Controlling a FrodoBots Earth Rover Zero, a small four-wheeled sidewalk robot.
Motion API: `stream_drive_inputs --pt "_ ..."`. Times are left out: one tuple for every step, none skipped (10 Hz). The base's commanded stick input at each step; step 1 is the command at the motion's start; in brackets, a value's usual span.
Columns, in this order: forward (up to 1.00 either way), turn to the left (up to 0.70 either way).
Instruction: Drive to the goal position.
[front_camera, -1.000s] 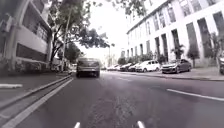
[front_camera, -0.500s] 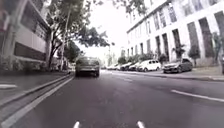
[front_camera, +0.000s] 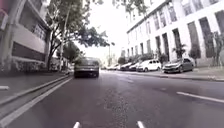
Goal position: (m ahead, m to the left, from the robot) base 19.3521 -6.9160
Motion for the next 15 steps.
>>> stream_drive_inputs --pt "0.45 0.0" --pt "0.45 0.0" --pt "0.45 0.0" --pt "0.45 0.0" --pt "0.45 0.0" --pt "0.45 0.0" --pt "0.45 0.0" --pt "0.45 0.0" --pt "0.45 0.0" --pt "0.45 0.0" --pt "0.45 0.0" --pt "0.45 0.0" --pt "0.45 0.0" --pt "0.45 0.0" --pt "0.45 0.0"
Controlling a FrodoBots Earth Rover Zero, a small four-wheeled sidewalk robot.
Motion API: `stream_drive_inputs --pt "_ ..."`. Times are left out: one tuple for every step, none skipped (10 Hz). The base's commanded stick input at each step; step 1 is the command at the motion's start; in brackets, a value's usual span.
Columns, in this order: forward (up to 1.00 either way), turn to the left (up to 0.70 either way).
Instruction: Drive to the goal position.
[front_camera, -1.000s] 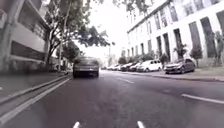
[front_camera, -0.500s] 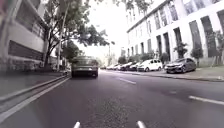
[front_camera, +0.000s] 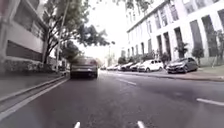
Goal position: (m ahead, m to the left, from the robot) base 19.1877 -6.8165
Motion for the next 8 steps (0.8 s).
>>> stream_drive_inputs --pt "0.45 0.0" --pt "0.45 0.0" --pt "0.45 0.0" --pt "0.45 0.0" --pt "0.45 0.0" --pt "0.45 0.0" --pt "0.45 0.0" --pt "0.45 0.0"
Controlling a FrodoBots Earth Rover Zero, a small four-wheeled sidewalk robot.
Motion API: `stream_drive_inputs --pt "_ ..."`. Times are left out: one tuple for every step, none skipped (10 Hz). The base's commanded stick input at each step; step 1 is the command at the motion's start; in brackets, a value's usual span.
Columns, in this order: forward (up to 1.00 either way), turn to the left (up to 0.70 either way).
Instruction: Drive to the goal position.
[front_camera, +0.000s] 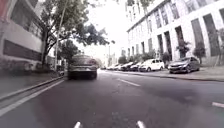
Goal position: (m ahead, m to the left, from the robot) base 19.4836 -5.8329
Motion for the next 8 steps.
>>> stream_drive_inputs --pt "0.45 -0.18" --pt "0.45 -0.27" --pt "0.45 -0.27" --pt "0.45 -0.19" --pt "0.45 0.0" --pt "0.45 0.0" --pt "0.45 0.0" --pt "0.45 0.0"
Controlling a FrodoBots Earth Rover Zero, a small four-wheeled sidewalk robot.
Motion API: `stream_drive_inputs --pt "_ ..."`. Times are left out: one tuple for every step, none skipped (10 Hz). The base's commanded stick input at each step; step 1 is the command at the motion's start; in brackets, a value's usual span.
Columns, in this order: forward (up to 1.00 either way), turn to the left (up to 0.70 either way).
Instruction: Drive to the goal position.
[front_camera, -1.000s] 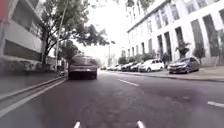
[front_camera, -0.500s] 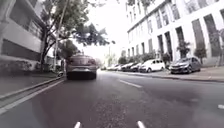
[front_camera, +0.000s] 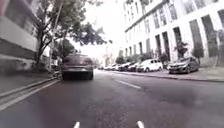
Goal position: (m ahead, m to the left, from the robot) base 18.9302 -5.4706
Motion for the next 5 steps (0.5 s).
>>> stream_drive_inputs --pt "0.45 0.0" --pt "0.45 0.0" --pt "0.45 0.0" --pt "0.45 0.0" --pt "0.45 0.0"
